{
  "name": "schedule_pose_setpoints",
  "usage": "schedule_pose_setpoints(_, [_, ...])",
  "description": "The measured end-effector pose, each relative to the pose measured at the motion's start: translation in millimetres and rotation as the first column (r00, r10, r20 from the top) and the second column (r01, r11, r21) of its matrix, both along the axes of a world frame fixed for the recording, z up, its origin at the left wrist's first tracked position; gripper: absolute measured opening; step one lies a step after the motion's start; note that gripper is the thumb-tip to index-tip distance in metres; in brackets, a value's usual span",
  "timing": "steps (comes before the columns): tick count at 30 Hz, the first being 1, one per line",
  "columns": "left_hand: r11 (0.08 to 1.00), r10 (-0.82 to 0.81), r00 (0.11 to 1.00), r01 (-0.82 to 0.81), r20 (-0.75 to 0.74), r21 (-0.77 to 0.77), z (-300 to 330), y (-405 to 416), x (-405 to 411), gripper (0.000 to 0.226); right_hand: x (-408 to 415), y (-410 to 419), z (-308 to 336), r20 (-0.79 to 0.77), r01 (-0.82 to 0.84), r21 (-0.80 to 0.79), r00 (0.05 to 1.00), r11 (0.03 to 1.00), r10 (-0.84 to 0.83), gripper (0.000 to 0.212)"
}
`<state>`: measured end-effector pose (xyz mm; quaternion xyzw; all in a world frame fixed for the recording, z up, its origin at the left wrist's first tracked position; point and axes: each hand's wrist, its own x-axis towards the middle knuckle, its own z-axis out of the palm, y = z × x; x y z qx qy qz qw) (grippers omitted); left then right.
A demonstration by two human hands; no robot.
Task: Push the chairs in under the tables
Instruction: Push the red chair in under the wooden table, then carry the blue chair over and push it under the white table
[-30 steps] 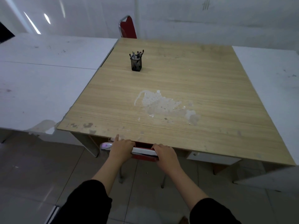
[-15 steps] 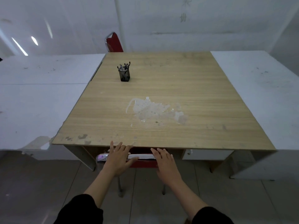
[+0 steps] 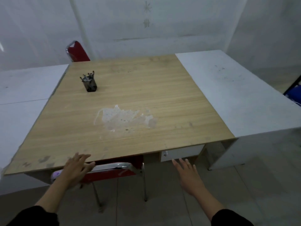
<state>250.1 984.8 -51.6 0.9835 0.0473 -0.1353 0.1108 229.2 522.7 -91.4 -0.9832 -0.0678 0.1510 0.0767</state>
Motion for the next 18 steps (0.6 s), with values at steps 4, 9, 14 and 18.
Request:
schedule_pose_setpoints(4, [0.98, 0.178, 0.979, -0.185, -0.098, -0.071, 10.8, -43.7, 31.4, 0.061, 16.7, -65.8, 12.0, -0.017, 0.096, -0.013, 0.995, 0.995, -0.097, 0.079])
schedule_pose_setpoints(9, [0.987, -0.104, 0.994, 0.099, -0.035, -0.129, 17.9, -181.3, 81.3, 0.051, 32.3, -119.1, 25.1, -0.01, 0.157, 0.037, 0.988, 0.987, -0.157, 0.076])
schedule_pose_setpoints(14, [0.877, -0.466, 0.885, 0.461, -0.007, -0.133, 13.8, -351.1, 109.1, 0.048, 25.4, -180.6, 29.3, -0.017, 0.233, 0.141, 0.972, 0.962, -0.233, 0.08])
schedule_pose_setpoints(18, [0.753, -0.651, 0.758, 0.639, -0.037, -0.158, 2.7, -457.7, 111.4, 0.046, 2.9, -237.6, 29.4, 0.001, 0.365, 0.158, 0.929, 0.918, -0.37, 0.084])
